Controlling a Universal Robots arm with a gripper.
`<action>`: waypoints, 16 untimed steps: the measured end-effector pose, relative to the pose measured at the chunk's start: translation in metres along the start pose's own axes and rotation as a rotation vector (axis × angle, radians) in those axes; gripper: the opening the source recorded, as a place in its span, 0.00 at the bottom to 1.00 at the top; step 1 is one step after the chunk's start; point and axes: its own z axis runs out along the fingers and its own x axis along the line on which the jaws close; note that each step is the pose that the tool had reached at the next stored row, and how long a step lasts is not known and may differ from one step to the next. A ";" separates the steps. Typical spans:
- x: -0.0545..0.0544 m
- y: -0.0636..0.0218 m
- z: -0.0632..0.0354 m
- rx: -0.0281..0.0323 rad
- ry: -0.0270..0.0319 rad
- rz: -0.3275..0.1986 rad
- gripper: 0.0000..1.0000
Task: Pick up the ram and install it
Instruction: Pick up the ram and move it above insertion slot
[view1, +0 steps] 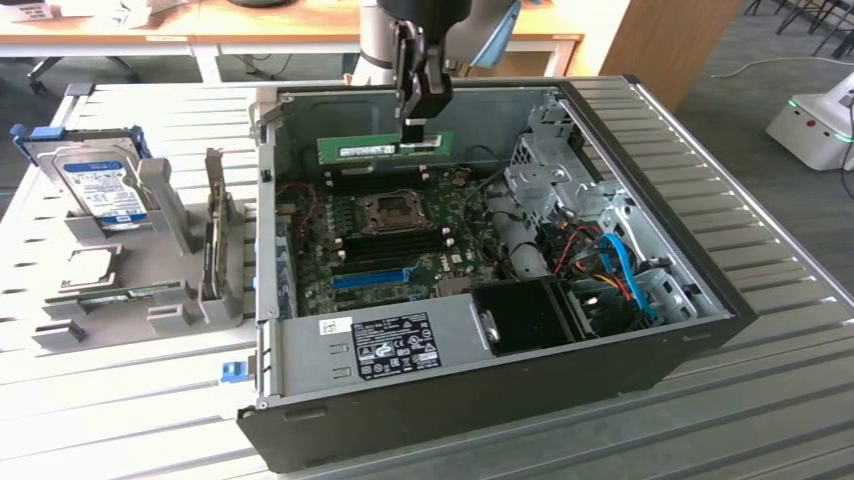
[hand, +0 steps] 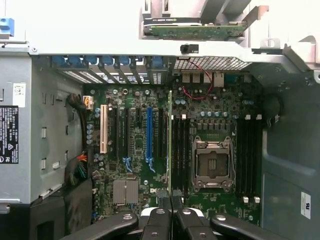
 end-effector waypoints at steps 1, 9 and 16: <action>0.000 0.0000 0.0018 0.0000 0.0001 0.000 0.12; 0.000 -0.0001 0.0163 0.0003 0.0001 0.000 0.12; 0.000 -0.0007 0.0185 0.0003 0.0000 0.000 0.12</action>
